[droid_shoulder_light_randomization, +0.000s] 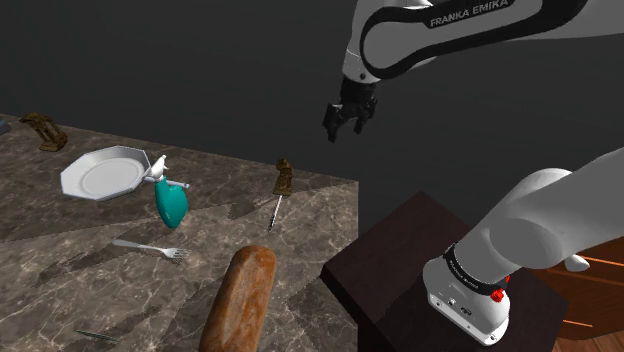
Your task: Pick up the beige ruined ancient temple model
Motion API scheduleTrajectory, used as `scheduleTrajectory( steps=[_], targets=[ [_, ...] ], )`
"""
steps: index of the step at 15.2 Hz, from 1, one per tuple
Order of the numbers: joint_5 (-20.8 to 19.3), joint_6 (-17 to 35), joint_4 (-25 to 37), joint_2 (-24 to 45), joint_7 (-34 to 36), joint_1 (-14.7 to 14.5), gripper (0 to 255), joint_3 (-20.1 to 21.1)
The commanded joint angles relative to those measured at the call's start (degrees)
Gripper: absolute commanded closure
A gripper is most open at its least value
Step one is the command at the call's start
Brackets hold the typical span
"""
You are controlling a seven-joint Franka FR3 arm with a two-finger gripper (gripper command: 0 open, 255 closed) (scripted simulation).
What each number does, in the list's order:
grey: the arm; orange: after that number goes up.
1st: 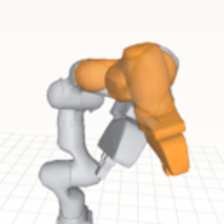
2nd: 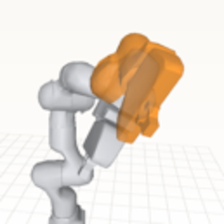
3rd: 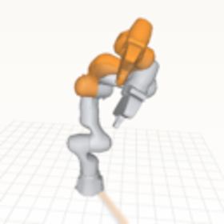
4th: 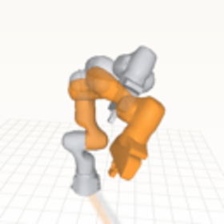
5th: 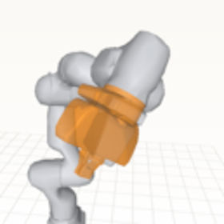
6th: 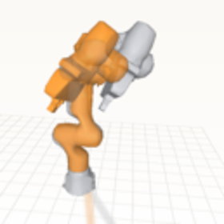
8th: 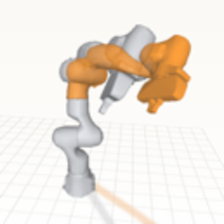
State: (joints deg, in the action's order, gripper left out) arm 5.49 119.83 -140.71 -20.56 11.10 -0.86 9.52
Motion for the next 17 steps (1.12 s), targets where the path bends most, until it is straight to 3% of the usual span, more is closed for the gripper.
scheduleTrajectory(
  steps=[1, 9, 17],
  targets=[
    [-0.48, 3.68, 1.82, 5.26, 1.42, 0.20, 0, 0.87],
    [-4.60, 14.13, 10.12, 23.69, 8.00, 0.14, 0, 2.80],
    [-10.00, 19.51, 23.30, 42.15, 14.43, -2.16, 0, 1.61]
  ],
)
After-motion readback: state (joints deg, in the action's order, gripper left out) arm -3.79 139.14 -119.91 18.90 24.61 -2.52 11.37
